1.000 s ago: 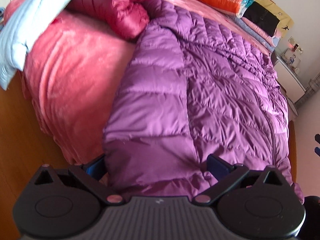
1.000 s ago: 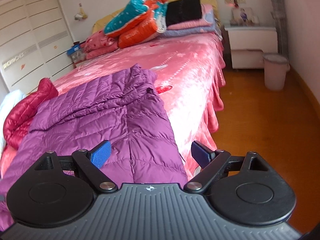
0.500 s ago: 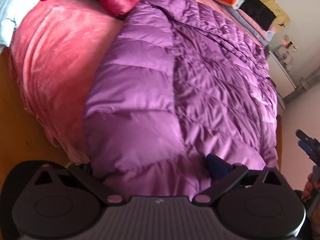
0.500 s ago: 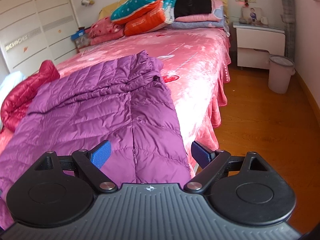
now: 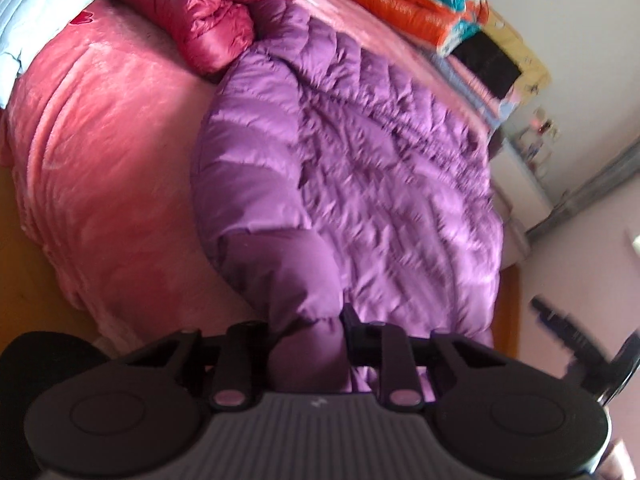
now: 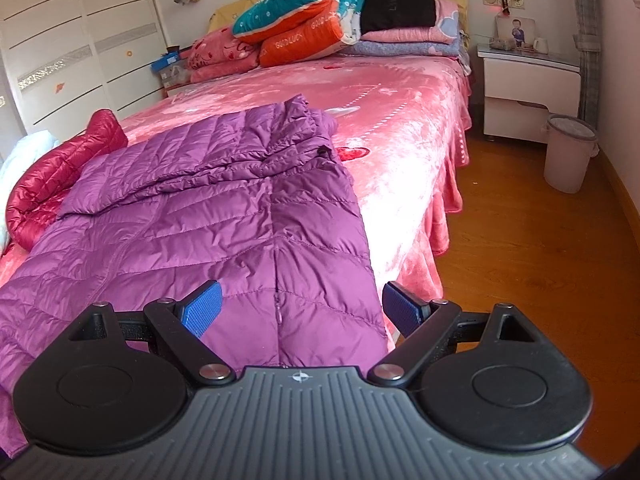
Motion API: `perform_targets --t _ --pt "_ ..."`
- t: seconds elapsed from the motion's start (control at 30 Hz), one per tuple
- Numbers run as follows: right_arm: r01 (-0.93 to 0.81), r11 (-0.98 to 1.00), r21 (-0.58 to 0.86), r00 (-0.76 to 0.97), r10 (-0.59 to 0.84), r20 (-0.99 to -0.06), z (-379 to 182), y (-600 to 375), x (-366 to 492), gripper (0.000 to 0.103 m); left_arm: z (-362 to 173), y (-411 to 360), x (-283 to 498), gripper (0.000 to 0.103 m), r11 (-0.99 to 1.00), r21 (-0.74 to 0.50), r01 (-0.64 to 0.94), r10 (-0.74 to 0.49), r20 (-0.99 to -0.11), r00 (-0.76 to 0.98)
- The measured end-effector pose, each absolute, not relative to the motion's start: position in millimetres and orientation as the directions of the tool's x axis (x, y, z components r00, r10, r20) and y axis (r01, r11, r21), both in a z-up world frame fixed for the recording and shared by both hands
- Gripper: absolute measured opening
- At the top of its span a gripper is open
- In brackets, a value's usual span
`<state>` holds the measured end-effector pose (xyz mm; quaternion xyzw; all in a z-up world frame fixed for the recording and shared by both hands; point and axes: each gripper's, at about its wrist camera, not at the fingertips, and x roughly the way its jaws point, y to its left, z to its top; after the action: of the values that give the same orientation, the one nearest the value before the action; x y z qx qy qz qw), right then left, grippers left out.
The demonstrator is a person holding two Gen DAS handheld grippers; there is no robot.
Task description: Fold large clothes
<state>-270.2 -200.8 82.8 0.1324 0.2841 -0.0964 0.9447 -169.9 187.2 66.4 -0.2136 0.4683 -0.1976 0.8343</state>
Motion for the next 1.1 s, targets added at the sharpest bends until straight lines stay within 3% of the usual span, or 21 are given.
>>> perform_targets --t 0.2,0.33,0.5,0.67,0.93,1.1 --pt "0.126 0.958 0.257 0.862 0.023 -0.506 89 -193 -277 0.103 97 186 -143 0.015 0.749 -0.656 0.095 -0.591 -0.597 0.543" --pt "-0.015 0.949 0.315 0.866 0.17 -0.47 95 -180 -283 0.103 115 171 -119 0.014 0.753 -0.647 0.121 -0.585 -0.574 0.573" --pt "-0.244 0.945 0.219 0.818 0.322 -0.477 105 -131 -296 0.103 119 155 -92 0.014 0.752 -0.649 0.114 -0.581 -0.572 0.579" --pt "-0.371 0.927 0.048 0.764 0.334 -0.551 98 -86 -298 0.103 116 150 -73 0.014 0.74 -0.667 0.079 -0.577 -0.571 0.584" --pt "-0.43 0.897 0.104 0.731 0.413 -0.543 102 -80 -298 0.103 113 154 -49 0.013 0.726 -0.688 0.004 -0.545 -0.572 0.614" --pt "-0.434 0.9 -0.019 0.708 0.329 -0.625 84 -60 -289 0.103 112 151 -45 0.013 0.723 -0.689 -0.038 -0.525 -0.584 0.619"
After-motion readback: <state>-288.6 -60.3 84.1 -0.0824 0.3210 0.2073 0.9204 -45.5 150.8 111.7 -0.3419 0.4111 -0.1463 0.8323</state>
